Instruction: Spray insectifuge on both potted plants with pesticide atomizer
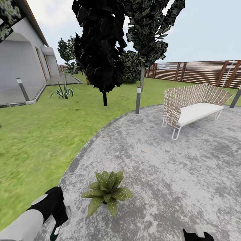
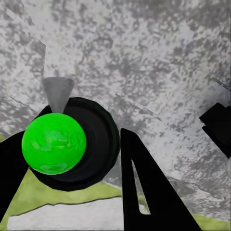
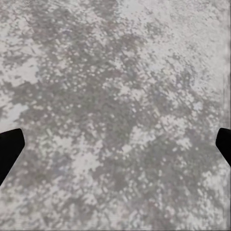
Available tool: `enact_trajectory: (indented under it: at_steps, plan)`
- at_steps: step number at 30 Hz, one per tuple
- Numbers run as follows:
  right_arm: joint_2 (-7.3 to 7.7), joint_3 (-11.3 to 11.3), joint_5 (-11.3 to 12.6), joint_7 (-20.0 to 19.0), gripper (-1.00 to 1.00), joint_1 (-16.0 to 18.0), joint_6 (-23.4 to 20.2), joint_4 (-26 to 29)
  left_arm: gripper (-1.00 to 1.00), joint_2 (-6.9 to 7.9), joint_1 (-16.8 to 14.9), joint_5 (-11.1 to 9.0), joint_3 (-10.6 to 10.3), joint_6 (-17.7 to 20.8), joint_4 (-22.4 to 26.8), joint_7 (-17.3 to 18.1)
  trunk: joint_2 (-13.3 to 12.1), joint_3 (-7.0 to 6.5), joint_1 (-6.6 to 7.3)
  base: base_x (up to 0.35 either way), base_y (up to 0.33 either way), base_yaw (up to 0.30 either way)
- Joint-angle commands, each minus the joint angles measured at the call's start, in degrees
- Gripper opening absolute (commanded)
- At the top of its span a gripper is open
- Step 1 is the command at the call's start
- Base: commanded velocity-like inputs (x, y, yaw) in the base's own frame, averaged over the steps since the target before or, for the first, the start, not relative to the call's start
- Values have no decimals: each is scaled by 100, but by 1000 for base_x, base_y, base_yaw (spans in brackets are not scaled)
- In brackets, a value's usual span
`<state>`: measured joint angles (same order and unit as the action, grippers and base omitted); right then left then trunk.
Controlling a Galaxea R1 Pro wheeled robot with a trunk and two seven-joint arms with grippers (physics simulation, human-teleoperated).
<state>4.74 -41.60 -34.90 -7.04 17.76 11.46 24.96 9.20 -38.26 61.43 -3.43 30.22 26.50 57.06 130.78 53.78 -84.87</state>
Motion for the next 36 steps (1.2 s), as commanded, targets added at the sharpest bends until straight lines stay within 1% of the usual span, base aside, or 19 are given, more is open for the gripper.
enact_trajectory:
  at_steps: [1, 3, 4, 6, 10, 15, 20, 21, 25, 27, 29, 31, 35, 36]
  plan:
    - [0, -15, -34, -42, 100, 9, 27, 0, -100, 38, -35, 8, -69, 58, 11, -5, 2, 6, 1, 0, 0, 0]
    - [-44, 7, -34, -41, 100, 22, 28, -1, -100, 103, -101, -23, -85, 60, 17, -34, 2, 6, 1, 0, 0, 0]
    - [-76, 5, -34, -40, 100, 27, 29, 0, -100, 100, -67, -52, -89, 57, 19, -38, 2, 6, 1, 0, 0, 0]
    - [-141, 3, -39, -41, 100, 31, 31, -5, -100, 34, -8, -74, -105, 74, 40, -38, 2, 6, 1, 0, 0, 0]
    - [-271, -4, -35, -36, 100, 31, 32, -41, -100, -97, 4, -115, -121, 115, 114, -18, 2, 6, 1, 0, 0, 0]
    - [-267, -14, -34, -18, 100, 26, 40, -77, -100, -260, -4, -113, -122, 174, 118, -77, 2, 6, 1, 0, 0, 0]
    - [-238, -15, -34, -17, 100, 21, 40, -79, -100, -423, -4, -107, -106, 345, 99, -224, 2, 6, 1, 0, 0, 0]
    - [-237, -15, -34, -16, 100, 20, 40, -79, -100, -671, 0, -92, -107, 398, 70, -234, 2, 6, 1, 0, 0, 0]
    - [-237, -15, -38, -16, 100, 17, 40, -82, -100, -618, 56, -84, -117, 393, 25, -387, 2, 6, 1, 0, 0, 0]
    - [-237, -15, -40, -15, 100, 17, 40, -85, -100, -590, 90, -111, -102, 377, 19, -643, 2, 6, 1, 0, 0, 0]
    - [-237, -15, -39, -14, 100, 17, 40, -87, -100, -617, 103, -126, -91, 372, 14, -832, 2, 6, 1, 0, 0, 0]
    - [-237, -15, -41, -13, 100, 17, 40, -86, -100, -634, 107, -130, -80, 377, 19, -887, 2, 6, 1, 0, 0, 0]
    - [-237, -15, -42, -8, 100, 13, 40, -81, -100, -581, 109, -117, -64, 401, 15, -917, 2, 6, 1, 0, 0, 0]
    - [-237, -15, -41, -9, 100, 10, 40, -83, -100, -569, 117, -120, -33, 404, 8, -921, 2, 6, 1, 0, 0, 0]
